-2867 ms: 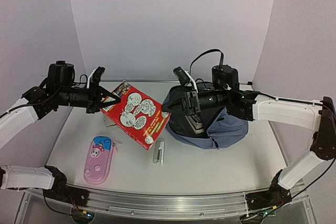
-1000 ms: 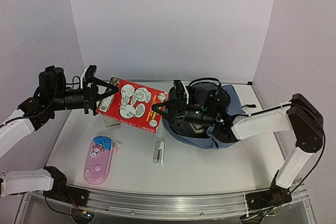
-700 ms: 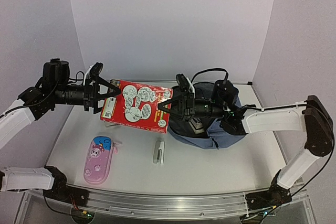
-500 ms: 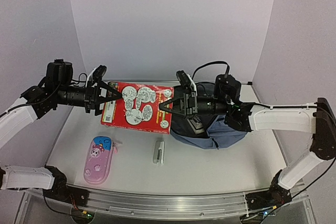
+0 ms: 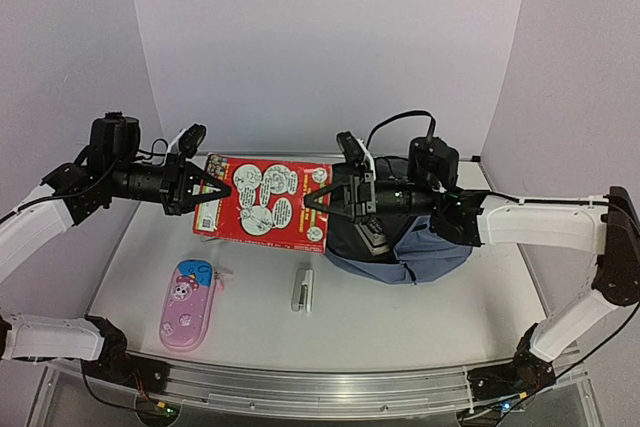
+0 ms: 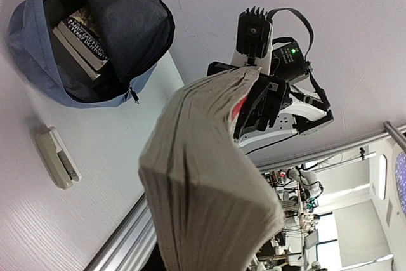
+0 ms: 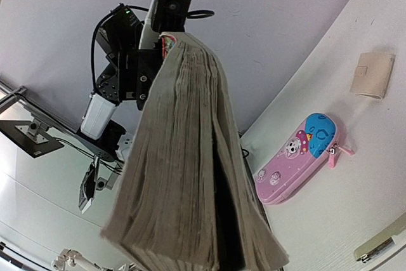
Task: Pack the student bag
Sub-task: Pick up the book from the center of the board, then place the book in the student bag.
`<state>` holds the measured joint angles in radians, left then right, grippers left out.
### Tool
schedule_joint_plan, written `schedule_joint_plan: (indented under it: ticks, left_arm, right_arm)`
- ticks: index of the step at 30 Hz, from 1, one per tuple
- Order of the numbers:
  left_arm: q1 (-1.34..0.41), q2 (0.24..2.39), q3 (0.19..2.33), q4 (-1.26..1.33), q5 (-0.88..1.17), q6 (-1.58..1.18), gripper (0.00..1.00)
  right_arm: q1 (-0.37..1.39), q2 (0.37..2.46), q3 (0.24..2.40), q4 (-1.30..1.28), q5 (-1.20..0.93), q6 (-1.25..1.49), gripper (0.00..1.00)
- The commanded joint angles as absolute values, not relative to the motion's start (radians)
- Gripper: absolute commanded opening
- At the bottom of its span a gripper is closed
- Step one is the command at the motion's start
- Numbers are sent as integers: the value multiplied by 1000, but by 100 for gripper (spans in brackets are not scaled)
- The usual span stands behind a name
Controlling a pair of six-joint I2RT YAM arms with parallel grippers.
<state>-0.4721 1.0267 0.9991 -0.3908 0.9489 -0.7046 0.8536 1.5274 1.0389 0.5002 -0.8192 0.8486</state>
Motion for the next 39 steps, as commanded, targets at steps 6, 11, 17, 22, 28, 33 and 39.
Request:
schedule_joint_plan:
  ticks: [6,11,17,22,28,33,39]
  left_arm:
    - [-475,1003,939,-264,874,-776,0]
    - [-476,984,886,-178,749,-856,0]
    - [-465,992,855,-81,673,-929,0]
    - [-454,1033,875,-85,653,-940,0]
    - [-445,1069,862,-82,660,-959,0]
    - [-443,1057,840,-96,665,-967,0]
    - [-443,1012,815,-113,632,-975,0]
  right_arm:
    - [749,1461,1066,387,-651,774,84]
    - [707,1377,1192,-138,-307,548,98]
    - [627,1308,1277,-493,98,487,98]
    - [454,1309,1198,-527,66,469,98]
    - [383,1387,1174,-490,9,441,98]
    - [379,1420,1184,-451,-38,432,96]
    - [366,1490,1179,-426,-25,443,73]
